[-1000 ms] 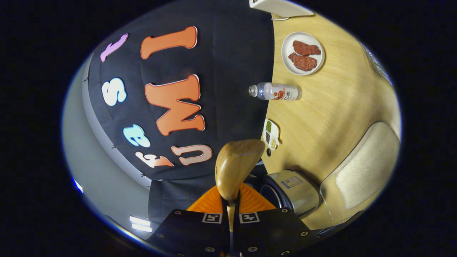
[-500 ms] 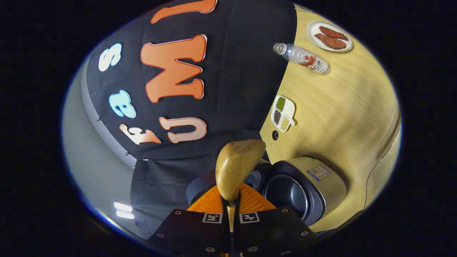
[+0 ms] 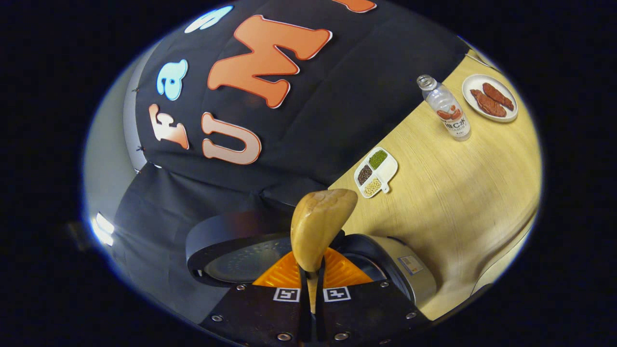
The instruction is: Close the left gripper, press the button to open the rice cooker; take a wooden spoon from the chopstick holder with the right hand, scoop a spoonful of rice and pour it into the rice cooker, then put the wooden spoon back into the chopstick holder.
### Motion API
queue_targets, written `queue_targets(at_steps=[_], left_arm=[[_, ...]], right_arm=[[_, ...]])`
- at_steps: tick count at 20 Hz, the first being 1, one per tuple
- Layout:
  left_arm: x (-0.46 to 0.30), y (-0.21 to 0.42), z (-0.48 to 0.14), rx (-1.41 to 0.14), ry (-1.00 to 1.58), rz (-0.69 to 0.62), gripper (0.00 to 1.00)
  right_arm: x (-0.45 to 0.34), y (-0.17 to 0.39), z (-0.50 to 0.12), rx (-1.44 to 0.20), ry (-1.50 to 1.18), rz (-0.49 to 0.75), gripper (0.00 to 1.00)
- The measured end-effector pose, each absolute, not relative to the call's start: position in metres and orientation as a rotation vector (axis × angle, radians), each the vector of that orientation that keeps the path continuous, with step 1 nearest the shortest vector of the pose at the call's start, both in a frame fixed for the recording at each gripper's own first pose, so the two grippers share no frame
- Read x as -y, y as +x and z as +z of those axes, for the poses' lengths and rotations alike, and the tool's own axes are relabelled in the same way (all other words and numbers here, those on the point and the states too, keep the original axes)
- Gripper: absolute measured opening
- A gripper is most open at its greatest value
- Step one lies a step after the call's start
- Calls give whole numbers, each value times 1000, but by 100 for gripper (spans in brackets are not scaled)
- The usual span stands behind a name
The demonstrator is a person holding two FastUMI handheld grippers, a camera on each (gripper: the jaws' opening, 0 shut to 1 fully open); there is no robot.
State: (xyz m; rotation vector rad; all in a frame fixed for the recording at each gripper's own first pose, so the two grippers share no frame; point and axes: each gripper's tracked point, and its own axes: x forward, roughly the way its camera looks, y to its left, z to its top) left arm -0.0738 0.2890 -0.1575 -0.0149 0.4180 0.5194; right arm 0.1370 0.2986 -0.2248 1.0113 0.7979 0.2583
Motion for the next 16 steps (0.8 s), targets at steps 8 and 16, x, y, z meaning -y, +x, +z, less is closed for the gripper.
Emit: queue_targets(at_steps=[8, 16], left_arm=[[-271, -65, -159, -417, 3, 462, 83], [-257, -71, -160, -427, 9, 434, 83]], right_arm=[[-301, 143, -217, -727, 830, 273, 3], [-312, 145, -203, -649, 621, 327, 3]])
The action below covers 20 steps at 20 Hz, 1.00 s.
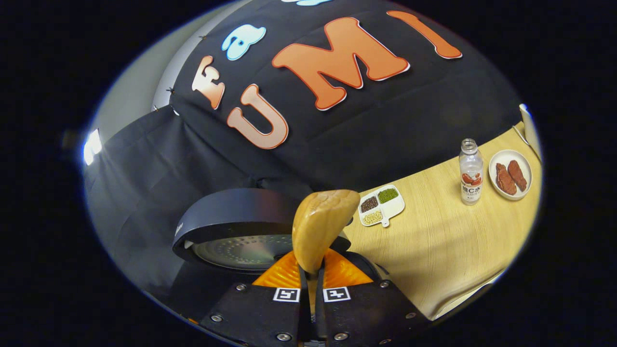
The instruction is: Close the left gripper, press the button to open the rice cooker; take a wooden spoon from the chopstick holder with the right hand, scoop a spoonful of rice and pour it into the rice cooker, then put the wooden spoon back into the chopstick holder.
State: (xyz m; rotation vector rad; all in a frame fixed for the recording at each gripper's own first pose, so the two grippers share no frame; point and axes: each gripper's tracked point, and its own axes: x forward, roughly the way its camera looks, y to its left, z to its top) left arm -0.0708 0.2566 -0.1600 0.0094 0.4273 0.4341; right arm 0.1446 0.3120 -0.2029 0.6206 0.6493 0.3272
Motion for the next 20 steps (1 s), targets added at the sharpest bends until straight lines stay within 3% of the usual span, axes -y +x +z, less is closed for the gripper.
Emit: queue_targets(at_steps=[1, 2, 3, 20], left_arm=[[-255, -71, -160, -426, 9, 430, 83], [-253, -72, -160, -424, 11, 430, 93], [-251, -72, -159, -423, 13, 426, 83], [-244, -81, -159, -429, 33, 411, 83]], right_arm=[[-312, 144, -203, -645, 602, 329, 4], [-312, 144, -203, -639, 583, 327, 3], [-312, 145, -201, -625, 564, 328, 4], [-345, 124, -185, -504, 230, 483, 3]])
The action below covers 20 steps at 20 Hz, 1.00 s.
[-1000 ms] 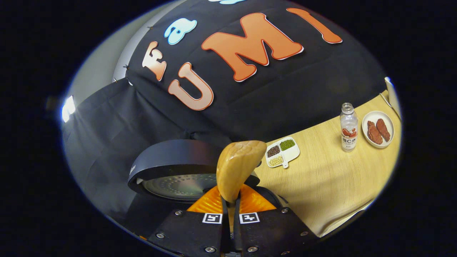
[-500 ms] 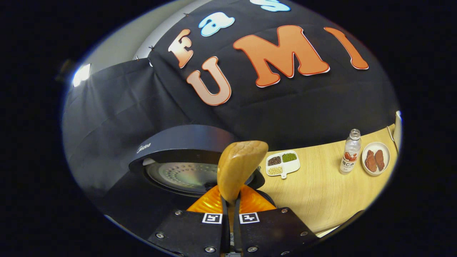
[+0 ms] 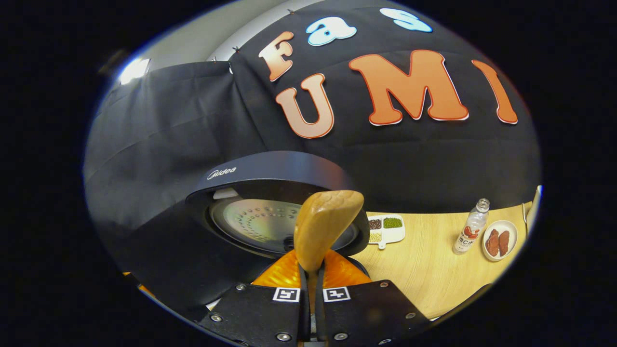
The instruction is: Close the left gripper, press the button to open the rice cooker; take a wooden spoon from the chopstick holder with the right hand, scoop a spoonful of rice and pour it into the rice cooker, then put the wooden spoon back into the chopstick holder.
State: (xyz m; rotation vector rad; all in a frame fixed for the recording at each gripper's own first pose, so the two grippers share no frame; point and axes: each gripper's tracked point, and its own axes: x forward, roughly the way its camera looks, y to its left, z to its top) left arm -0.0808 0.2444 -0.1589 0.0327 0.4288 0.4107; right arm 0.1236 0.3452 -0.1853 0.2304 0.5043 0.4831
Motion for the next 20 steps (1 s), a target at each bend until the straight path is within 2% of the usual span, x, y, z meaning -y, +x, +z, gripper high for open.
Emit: queue_targets(at_steps=[6, 7, 8, 15, 18, 20], left_arm=[[-241, -84, -158, -431, 30, 403, 83], [-241, -85, -159, -430, 30, 403, 94], [-240, -84, -158, -430, 31, 402, 83], [-238, -93, -158, -433, 33, 411, 83], [-236, -96, -156, -433, 35, 413, 83], [-234, -97, -155, -431, 36, 414, 84]], right_arm=[[-359, 107, -180, -425, 30, 583, 4], [-361, 105, -178, -397, -23, 595, 4], [-362, 104, -177, -369, -72, 605, 4], [-374, 84, -185, -259, -307, 661, 4], [-373, 84, -185, -249, -292, 646, 4], [-368, 86, -183, -297, -178, 628, 4]])
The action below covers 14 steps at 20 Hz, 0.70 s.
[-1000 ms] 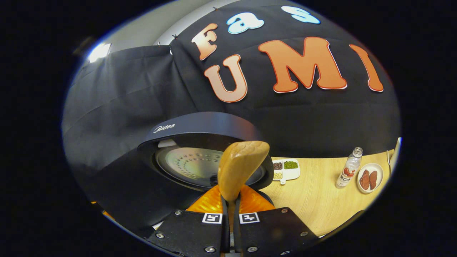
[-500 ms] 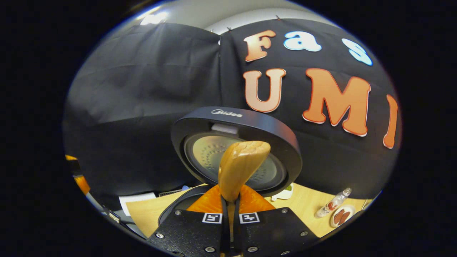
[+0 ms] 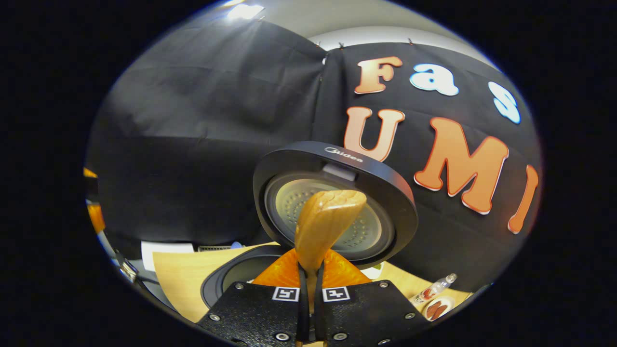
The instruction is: Close the left gripper, press the button to open the rice cooker; take a wooden spoon from the chopstick holder with the right hand, scoop a spoonful of rice and pour it into the rice cooker, then put the wooden spoon back into the chopstick holder.
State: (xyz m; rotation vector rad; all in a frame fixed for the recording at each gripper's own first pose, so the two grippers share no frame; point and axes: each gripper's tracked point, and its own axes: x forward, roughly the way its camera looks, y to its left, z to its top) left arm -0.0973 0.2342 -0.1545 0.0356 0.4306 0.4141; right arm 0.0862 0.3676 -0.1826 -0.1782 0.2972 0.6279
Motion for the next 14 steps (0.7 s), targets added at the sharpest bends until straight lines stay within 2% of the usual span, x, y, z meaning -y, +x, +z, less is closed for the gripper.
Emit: queue_targets(at_steps=[7, 12, 13, 14], left_arm=[[-213, -94, -153, -428, 39, 376, 83], [-183, -82, -147, -414, 55, 317, 83], [-177, -80, -146, -410, 59, 304, 100], [-170, -77, -146, -409, 63, 292, 92]], right_arm=[[-299, 95, -178, -540, 384, 495, 4], [-206, 84, -179, -567, 529, 355, 3], [-184, 81, -181, -562, 527, 325, 3], [-163, 77, -184, -557, 524, 292, 4]])
